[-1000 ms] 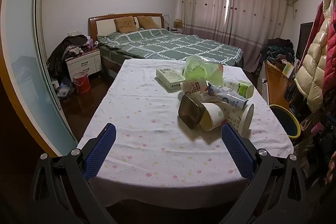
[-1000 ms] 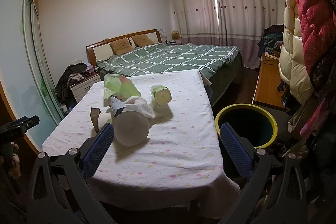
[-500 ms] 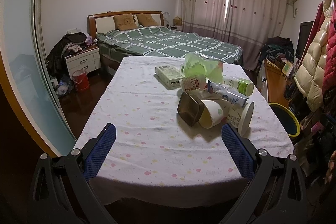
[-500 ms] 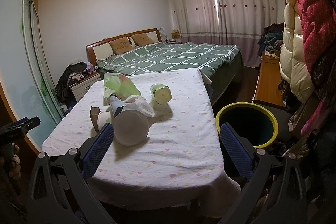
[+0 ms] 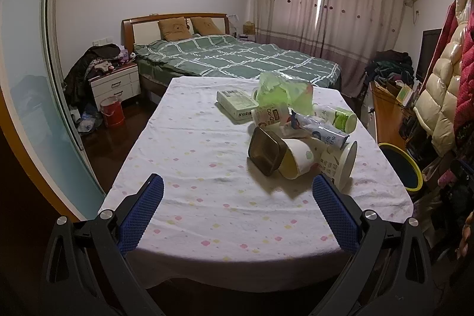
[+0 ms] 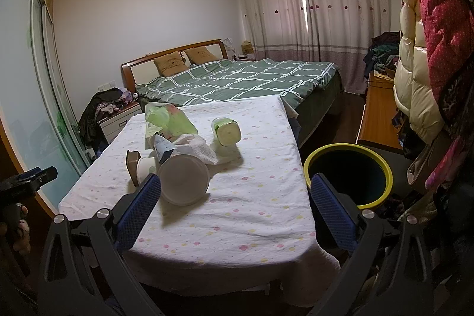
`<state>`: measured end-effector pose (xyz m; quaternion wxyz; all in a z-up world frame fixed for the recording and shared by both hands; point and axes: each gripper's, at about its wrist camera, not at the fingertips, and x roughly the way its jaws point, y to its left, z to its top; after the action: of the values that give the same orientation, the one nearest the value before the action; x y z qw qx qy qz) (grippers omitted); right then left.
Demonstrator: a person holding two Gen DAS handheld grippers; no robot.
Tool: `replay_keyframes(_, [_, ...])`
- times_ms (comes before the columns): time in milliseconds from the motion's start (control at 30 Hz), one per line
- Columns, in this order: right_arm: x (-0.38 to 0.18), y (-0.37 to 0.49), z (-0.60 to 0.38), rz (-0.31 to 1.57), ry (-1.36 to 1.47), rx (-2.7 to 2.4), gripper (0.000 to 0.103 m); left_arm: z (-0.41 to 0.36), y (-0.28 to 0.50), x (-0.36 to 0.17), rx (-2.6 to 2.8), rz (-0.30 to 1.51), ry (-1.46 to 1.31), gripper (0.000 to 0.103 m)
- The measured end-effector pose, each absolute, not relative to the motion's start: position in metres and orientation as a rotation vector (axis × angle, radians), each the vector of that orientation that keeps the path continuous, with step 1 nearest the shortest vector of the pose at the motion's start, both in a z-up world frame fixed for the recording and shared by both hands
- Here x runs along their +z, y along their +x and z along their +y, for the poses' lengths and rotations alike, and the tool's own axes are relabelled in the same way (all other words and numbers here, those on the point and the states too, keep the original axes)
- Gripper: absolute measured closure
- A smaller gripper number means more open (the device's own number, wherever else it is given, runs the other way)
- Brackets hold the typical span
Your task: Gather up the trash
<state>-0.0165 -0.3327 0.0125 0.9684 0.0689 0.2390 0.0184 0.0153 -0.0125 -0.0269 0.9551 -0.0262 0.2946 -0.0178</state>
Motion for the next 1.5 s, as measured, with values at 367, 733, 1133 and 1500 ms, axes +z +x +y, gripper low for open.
replay_keyframes(367, [0.009, -0.014, -0.334, 0.491, 0.143, 0.035, 0.007, -0.013, 0.021, -0.031, -0.043, 0.612, -0.062, 0.004])
replay_keyframes(733, [0.0, 0.026, -0.32, 0.533, 0.129, 0.08, 0.007, -0.011, 0.05, -0.05, -0.04, 0.646, -0.08, 0.004])
replay_keyframes(1133, [-0.001, 0.131, -0.265, 0.556, 0.04, 0.236, 0.007, -0.001, 0.093, -0.074, -0.021, 0.666, -0.063, 0.004])
replay_keyframes(1500, [0.002, 0.243, -0.214, 0.604, -0.125, 0.378, 0.016, -0.011, 0.14, -0.094, -0.035, 0.688, -0.022, 0.004])
